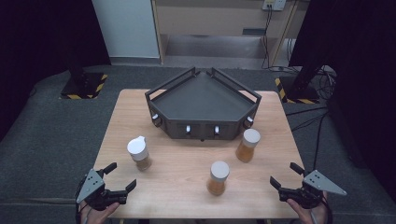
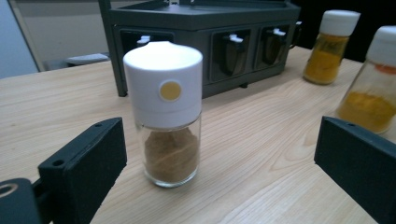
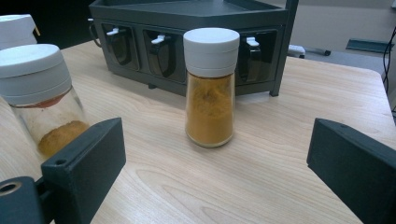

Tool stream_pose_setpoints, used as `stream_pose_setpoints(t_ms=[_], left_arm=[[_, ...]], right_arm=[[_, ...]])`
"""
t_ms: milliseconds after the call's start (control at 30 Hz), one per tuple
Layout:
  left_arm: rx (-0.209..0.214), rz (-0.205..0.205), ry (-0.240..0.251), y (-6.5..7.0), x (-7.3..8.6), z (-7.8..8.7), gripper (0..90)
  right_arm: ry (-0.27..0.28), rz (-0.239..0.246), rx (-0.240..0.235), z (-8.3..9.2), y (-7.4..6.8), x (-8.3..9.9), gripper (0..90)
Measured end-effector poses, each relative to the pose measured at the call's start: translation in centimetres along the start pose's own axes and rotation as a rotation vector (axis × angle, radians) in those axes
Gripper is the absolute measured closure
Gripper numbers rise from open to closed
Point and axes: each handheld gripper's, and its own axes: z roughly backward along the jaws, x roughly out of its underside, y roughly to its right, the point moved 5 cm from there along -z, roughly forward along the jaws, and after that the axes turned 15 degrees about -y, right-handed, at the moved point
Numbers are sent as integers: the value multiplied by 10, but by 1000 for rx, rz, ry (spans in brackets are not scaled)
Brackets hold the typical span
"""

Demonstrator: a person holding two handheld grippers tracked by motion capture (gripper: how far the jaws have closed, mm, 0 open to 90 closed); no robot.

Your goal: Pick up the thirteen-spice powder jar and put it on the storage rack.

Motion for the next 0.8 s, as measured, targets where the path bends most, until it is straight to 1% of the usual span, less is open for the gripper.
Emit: stream_pose_setpoints(t_ms=[300, 433, 567, 800], left_arm=[[0, -7, -23, -6, -19, 6, 13], [2, -20, -32, -11, -28, 5, 15], [6, -1, -41, -19, -34, 2, 14], [7, 2, -65, -27, -44, -8, 13]], right_arm=[[-2, 3, 4, -1, -1, 0, 44], [-3, 6, 4, -1, -1, 0, 47], [-5, 8, 4, 0, -1, -1, 47], [-7, 7, 5, 0, -1, -1, 49]])
